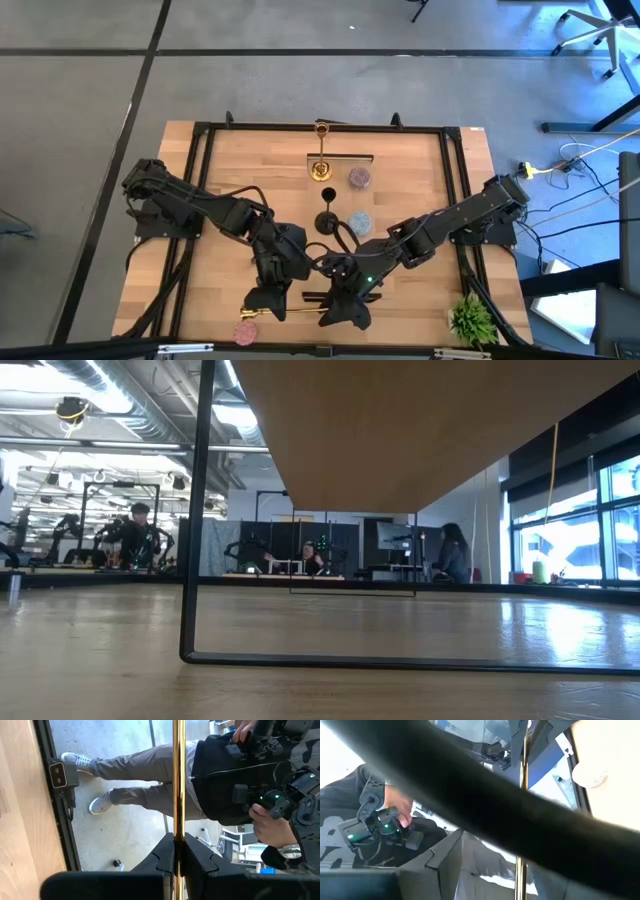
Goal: Pick & Place candle stick holders
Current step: Put the golden candle holder on the shelf
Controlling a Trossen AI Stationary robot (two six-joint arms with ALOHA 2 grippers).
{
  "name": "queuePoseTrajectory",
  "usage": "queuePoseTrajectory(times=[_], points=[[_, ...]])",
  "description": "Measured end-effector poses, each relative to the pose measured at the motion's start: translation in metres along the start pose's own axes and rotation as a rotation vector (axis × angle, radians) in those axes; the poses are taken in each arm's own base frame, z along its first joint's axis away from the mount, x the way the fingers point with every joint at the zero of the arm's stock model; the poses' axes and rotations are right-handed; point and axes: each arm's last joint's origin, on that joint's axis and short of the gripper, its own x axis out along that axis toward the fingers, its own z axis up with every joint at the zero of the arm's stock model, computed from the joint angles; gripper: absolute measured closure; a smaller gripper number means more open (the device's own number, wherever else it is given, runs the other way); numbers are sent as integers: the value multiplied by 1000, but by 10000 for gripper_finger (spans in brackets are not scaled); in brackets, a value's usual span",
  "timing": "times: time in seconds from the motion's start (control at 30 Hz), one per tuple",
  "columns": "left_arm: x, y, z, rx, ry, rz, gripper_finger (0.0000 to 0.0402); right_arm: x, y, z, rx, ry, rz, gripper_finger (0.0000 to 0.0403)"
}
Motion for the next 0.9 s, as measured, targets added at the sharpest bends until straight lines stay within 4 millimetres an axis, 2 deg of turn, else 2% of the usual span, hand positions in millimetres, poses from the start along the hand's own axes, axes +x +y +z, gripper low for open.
queuePoseTrajectory(times=[0.5, 0.73, 0.9], points=[[1, -3, -2, 19, 41, -47, 390, 2, 3, -3, -9, -7, 17, 204], [11, -11, -9, 20, 162, -156, 390, 4, 8, -1, -29, -18, 91, 112], [26, -7, -10, 4, 245, -206, 390, 4, 6, -2, -22, -17, 64, 88]])
